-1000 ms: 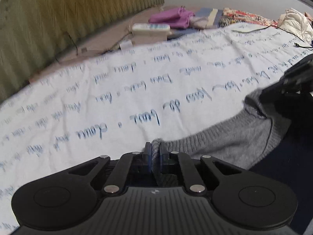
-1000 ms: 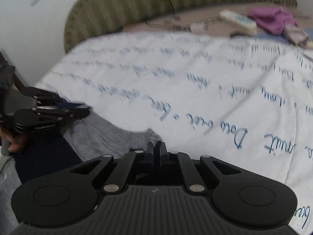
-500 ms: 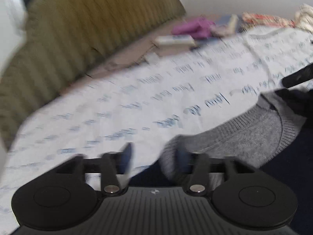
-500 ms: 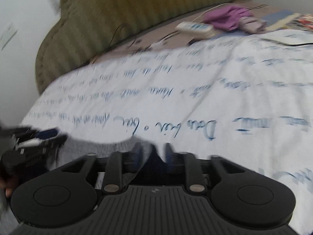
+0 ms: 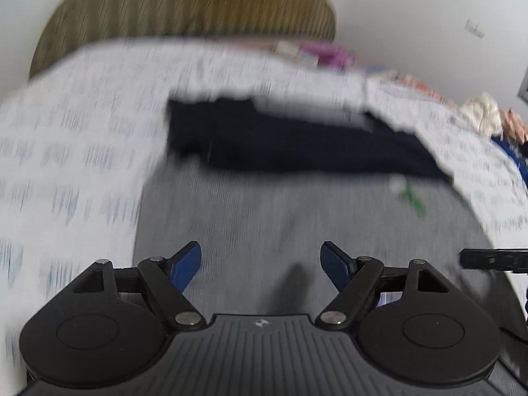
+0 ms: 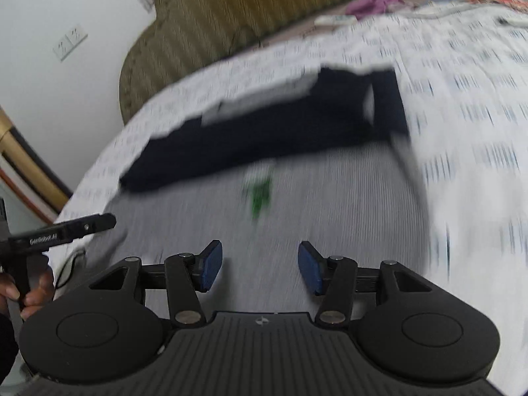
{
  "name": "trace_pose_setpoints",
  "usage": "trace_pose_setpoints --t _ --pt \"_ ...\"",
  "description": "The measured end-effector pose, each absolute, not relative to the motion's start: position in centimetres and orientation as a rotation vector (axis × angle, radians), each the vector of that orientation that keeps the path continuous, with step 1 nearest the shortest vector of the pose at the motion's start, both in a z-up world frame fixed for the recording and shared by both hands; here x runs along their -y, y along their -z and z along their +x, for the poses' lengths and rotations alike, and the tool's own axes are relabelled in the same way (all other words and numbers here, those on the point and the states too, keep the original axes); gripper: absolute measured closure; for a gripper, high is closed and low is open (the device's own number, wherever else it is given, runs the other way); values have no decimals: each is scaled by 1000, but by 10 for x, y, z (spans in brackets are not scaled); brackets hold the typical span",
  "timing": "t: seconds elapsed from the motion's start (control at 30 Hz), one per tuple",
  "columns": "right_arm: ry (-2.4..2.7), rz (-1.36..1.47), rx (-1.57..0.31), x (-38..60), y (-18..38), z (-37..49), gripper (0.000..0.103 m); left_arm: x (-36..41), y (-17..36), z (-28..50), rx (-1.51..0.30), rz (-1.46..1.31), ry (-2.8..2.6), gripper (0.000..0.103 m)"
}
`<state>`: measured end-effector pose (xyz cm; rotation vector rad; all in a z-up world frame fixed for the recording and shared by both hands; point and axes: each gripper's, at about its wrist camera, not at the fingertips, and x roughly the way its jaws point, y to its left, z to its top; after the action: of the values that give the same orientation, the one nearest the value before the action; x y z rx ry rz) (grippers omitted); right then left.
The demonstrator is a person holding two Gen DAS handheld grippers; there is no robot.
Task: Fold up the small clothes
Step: 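Open both grippers and lift them away from the folded sweater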
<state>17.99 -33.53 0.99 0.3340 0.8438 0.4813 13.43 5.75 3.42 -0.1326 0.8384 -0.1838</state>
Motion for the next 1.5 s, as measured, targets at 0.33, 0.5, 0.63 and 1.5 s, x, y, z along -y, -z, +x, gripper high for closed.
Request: trace_pose_setpoints --t 0.33,0.5,0.63,1.5 --pt "-430 527 -914 387 -11 55 43 -117 -36 3 -886 -351 195 22" --pt "-354 650 -916 414 -2 12 43 -143 -35 -27 -874 -554 209 22" --pt "-331 738 -934 437 6 -14 44 -161 -31 -42 -874 -697 218 22" --pt "-422 825 -974 420 23 -37 45 -190 -24 -47 -929 -813 206 23"
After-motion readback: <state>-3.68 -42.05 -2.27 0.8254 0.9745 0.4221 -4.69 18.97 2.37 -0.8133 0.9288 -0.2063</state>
